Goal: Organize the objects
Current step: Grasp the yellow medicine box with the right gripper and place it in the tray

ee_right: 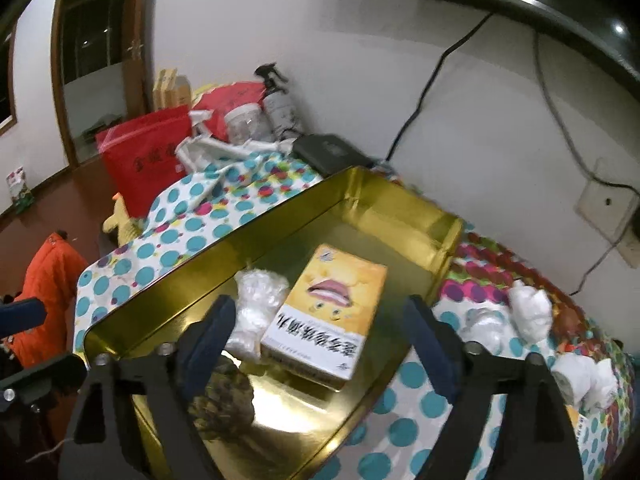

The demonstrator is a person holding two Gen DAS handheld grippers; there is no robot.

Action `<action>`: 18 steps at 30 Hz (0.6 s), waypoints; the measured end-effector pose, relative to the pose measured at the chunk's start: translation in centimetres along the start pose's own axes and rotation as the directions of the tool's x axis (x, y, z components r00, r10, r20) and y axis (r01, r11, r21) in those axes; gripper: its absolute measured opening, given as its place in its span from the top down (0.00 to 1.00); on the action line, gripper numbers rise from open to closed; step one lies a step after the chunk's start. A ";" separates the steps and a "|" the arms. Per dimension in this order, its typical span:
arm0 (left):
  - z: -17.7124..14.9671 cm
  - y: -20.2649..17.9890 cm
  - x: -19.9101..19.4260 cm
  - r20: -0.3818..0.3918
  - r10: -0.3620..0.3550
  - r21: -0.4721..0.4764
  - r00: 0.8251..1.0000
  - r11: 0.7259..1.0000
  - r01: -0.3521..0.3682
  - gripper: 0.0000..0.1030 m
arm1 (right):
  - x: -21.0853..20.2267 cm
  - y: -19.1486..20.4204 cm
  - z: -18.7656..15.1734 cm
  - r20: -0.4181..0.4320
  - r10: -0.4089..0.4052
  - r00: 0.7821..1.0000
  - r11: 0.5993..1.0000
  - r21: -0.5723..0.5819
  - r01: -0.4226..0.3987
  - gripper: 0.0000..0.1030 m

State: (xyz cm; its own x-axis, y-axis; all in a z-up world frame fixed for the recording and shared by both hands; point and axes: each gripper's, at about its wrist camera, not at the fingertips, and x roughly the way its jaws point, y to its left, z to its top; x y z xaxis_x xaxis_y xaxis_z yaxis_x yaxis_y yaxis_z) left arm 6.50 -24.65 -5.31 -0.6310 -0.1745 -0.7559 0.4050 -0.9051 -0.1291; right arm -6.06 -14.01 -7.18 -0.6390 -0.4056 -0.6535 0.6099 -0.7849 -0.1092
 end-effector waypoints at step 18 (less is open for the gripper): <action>-0.5 -8.0 -1.8 0.007 -0.052 0.159 0.999 0.986 0.050 0.36 | -9.8 -11.1 -3.0 0.085 -0.283 0.955 0.925 0.287 0.248 0.04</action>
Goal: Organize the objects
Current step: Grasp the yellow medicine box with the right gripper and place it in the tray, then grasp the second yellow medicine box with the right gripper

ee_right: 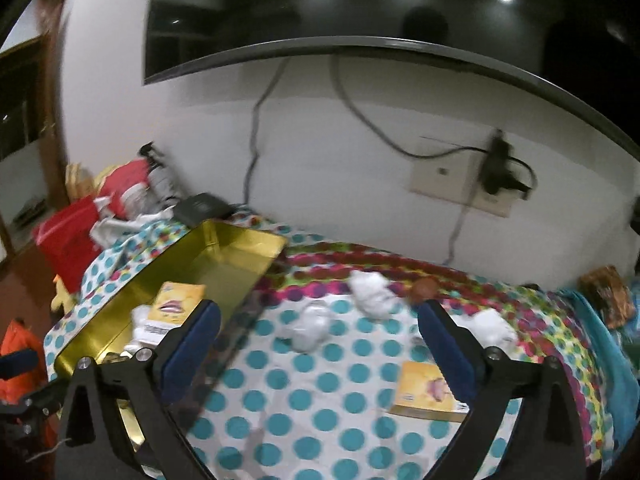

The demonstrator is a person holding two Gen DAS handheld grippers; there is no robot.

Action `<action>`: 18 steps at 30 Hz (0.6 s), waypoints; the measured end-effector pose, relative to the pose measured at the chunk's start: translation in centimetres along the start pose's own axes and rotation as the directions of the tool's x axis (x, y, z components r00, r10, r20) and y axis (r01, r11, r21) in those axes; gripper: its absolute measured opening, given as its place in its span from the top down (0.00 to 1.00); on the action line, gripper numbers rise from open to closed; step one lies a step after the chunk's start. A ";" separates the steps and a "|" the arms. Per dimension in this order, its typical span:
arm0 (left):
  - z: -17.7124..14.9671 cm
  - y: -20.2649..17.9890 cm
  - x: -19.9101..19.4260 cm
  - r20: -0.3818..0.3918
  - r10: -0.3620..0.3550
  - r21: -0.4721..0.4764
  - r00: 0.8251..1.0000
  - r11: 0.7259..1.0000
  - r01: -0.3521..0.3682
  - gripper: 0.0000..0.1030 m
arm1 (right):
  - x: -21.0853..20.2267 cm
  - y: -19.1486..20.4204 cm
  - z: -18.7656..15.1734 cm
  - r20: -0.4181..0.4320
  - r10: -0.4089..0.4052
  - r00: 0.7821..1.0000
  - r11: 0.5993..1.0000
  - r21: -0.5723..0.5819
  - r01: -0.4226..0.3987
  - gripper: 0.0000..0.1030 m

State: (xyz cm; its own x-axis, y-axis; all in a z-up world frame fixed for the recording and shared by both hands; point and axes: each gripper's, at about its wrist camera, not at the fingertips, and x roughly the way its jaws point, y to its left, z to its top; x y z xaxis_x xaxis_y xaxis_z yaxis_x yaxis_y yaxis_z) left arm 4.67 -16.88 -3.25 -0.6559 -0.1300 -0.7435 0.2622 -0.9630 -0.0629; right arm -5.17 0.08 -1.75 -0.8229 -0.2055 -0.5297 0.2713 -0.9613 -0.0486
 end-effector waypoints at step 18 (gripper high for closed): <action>-1.0 -8.2 1.3 -0.047 -0.049 0.132 0.998 0.990 0.054 0.36 | 1.6 -10.7 -4.2 -0.074 0.001 0.997 0.978 0.208 0.015 0.03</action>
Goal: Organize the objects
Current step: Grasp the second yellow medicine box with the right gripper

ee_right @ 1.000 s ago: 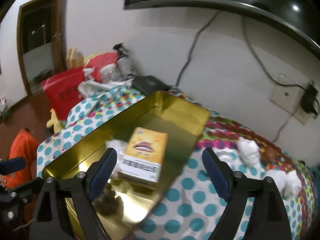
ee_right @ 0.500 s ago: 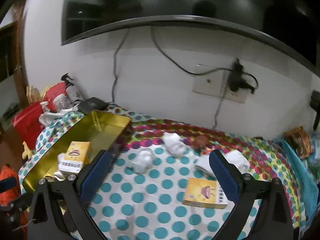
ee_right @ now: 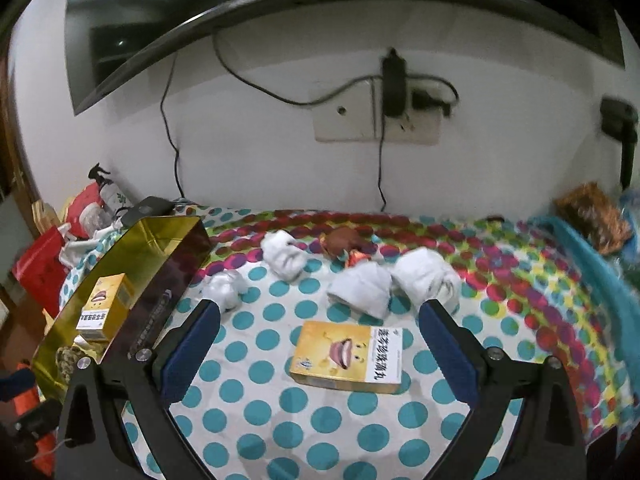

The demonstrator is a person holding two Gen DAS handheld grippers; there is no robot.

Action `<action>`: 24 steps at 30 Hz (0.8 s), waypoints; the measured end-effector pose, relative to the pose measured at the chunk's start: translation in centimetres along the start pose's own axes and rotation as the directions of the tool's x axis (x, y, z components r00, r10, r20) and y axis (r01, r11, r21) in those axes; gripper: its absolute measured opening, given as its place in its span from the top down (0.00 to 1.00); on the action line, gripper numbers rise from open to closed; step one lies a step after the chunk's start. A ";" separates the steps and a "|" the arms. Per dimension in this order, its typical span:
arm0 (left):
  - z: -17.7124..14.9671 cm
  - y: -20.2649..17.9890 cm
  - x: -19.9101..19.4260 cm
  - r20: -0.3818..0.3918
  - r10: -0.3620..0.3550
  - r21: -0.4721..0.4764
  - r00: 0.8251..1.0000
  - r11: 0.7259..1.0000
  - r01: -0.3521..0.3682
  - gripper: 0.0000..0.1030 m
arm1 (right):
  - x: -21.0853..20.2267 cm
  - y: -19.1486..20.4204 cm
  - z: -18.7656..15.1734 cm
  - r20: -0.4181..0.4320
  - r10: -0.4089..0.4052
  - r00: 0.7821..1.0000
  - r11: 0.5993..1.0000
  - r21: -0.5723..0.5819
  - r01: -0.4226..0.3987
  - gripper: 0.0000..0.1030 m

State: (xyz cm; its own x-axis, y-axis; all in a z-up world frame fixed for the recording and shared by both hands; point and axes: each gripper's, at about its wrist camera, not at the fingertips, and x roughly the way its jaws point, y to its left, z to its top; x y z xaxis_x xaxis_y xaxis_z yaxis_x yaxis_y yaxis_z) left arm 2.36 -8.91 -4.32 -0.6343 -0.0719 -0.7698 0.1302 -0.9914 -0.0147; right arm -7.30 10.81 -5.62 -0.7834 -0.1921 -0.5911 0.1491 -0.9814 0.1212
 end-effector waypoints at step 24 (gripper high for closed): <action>5.6 -2.1 7.9 -0.023 0.001 -0.010 1.000 1.000 -0.002 0.36 | 7.9 -2.8 -2.8 -0.205 0.040 0.978 0.999 -0.002 -0.042 0.03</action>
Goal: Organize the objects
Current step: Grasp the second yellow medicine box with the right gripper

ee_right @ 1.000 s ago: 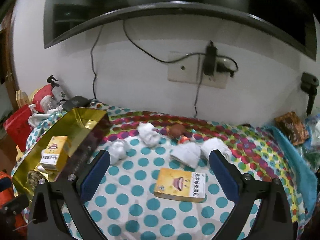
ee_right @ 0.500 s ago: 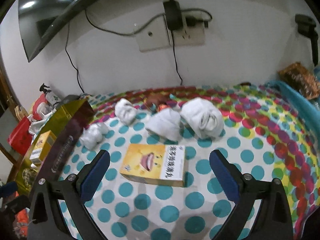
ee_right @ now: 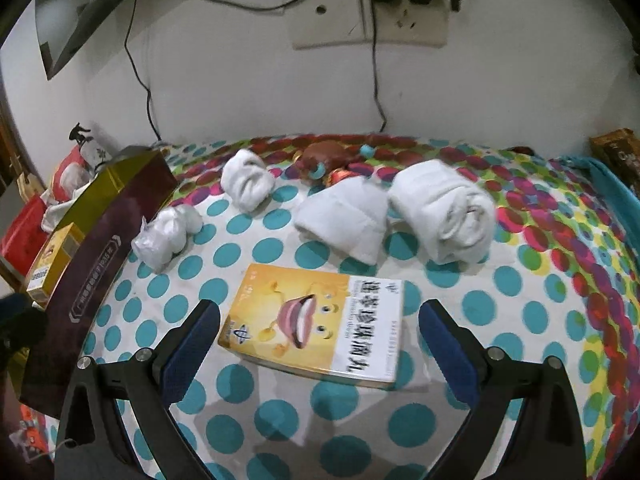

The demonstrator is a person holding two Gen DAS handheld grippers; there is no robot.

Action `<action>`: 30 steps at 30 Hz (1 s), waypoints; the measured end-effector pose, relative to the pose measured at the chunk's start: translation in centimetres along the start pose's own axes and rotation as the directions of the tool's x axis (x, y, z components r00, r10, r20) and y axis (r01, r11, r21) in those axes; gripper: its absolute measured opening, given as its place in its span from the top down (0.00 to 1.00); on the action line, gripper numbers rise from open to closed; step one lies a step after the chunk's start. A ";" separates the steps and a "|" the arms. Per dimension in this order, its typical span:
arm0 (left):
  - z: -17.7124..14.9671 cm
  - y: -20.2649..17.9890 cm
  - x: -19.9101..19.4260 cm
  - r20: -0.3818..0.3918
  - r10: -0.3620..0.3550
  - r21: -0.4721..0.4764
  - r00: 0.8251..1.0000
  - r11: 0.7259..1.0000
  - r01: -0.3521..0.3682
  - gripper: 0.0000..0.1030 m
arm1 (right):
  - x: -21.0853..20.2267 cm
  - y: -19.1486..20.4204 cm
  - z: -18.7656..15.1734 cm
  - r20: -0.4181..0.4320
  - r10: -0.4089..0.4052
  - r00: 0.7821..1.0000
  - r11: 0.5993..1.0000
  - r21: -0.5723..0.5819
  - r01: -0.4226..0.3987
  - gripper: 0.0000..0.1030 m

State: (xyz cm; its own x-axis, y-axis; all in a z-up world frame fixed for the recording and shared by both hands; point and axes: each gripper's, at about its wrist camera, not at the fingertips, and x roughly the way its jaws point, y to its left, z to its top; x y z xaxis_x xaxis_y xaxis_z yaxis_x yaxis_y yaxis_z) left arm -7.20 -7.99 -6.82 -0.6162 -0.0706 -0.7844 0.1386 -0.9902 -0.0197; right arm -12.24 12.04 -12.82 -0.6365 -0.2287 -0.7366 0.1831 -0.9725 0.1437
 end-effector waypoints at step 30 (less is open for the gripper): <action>5.0 -5.8 10.5 -0.090 0.048 0.218 0.995 0.975 -0.027 0.36 | 0.9 -4.4 -0.1 -0.090 -0.178 0.980 0.983 0.016 0.180 0.09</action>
State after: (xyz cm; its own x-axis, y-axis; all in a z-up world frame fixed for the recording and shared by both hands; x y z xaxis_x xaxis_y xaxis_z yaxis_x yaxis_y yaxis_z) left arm -18.34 -3.54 -11.88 -0.5367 -0.1066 -0.8370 -0.0176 -0.9904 0.1373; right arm -13.57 16.14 -14.19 -0.5889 -0.0470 -0.8068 0.0532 -0.9984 0.0193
